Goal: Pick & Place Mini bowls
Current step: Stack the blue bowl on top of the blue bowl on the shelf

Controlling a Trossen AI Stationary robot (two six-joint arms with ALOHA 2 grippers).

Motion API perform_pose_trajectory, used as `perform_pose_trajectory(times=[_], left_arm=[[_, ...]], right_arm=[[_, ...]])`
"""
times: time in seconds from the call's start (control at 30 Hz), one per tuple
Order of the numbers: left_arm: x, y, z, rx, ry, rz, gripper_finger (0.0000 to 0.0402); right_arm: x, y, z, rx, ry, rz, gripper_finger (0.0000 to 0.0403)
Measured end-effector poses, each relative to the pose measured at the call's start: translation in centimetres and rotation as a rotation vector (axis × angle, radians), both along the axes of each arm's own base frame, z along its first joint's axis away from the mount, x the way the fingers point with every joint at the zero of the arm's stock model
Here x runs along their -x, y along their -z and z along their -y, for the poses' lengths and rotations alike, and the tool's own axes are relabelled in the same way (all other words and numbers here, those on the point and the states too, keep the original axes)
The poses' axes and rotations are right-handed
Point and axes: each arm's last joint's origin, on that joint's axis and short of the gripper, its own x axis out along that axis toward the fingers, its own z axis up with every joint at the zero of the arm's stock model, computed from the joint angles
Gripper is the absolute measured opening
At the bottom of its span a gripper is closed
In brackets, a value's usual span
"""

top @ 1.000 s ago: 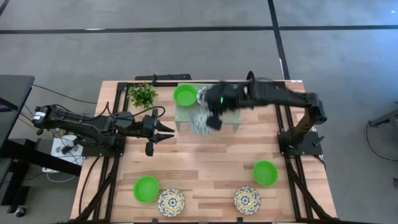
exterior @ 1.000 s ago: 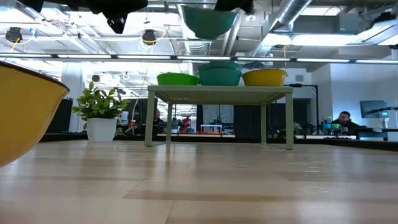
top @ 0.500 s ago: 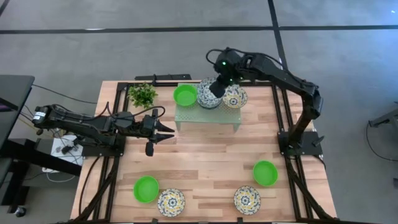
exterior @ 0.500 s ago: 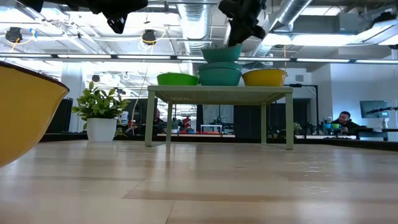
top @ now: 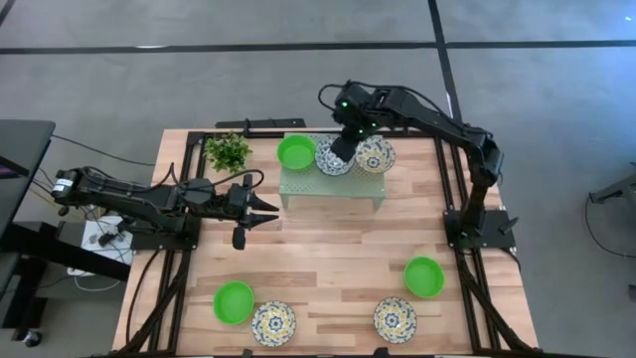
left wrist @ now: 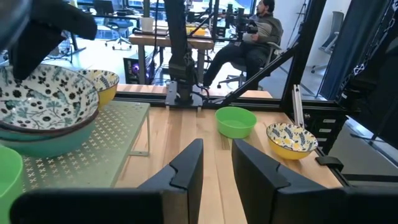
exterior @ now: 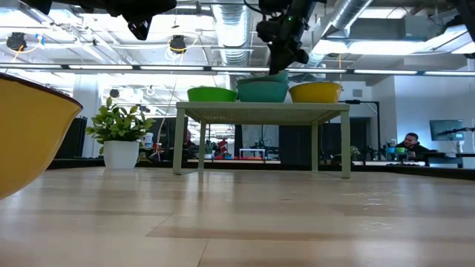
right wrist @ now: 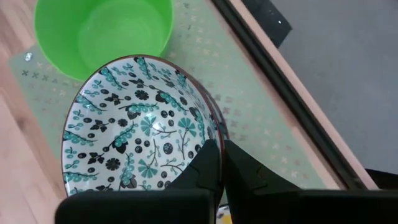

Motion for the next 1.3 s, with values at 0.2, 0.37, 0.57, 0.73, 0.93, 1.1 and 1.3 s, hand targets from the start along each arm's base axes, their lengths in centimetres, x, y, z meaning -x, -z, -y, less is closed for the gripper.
perform_pose_trajectory(times=[0.2,0.37,0.57,0.73,0.93,1.1,1.3], left_arm=[[0.0,0.01,0.0,0.0,0.0,-0.001,0.0085],[0.01,0.01,0.0,0.0,0.0,-0.002,0.0085],[0.01,0.02,0.0,0.0,0.0,-0.002,0.0085],[0.0,0.02,0.01,0.0,0.0,-0.003,0.0085],[0.0,0.01,0.01,0.0,0.0,-0.002,0.0085],[0.01,0.01,0.01,0.0,0.0,-0.002,0.0085],[0.0,0.02,0.01,0.0,0.0,-0.002,0.0085]], right_arm=[[0.34,-0.14,0.53,0.003,0.016,0.005,0.0009],[0.64,-0.13,1.06,0.0,0.032,0.004,0.0021],[0.68,0.41,1.02,-0.011,0.032,-0.018,0.0042],[0.66,0.43,0.95,-0.032,0.02,-0.01,0.0057],[0.58,0.44,0.75,-0.057,0.002,0.0,0.0073],[0.48,0.45,0.53,-0.053,-0.002,-0.003,0.0086],[0.51,0.45,0.6,-0.052,0.0,-0.003,0.0089]])
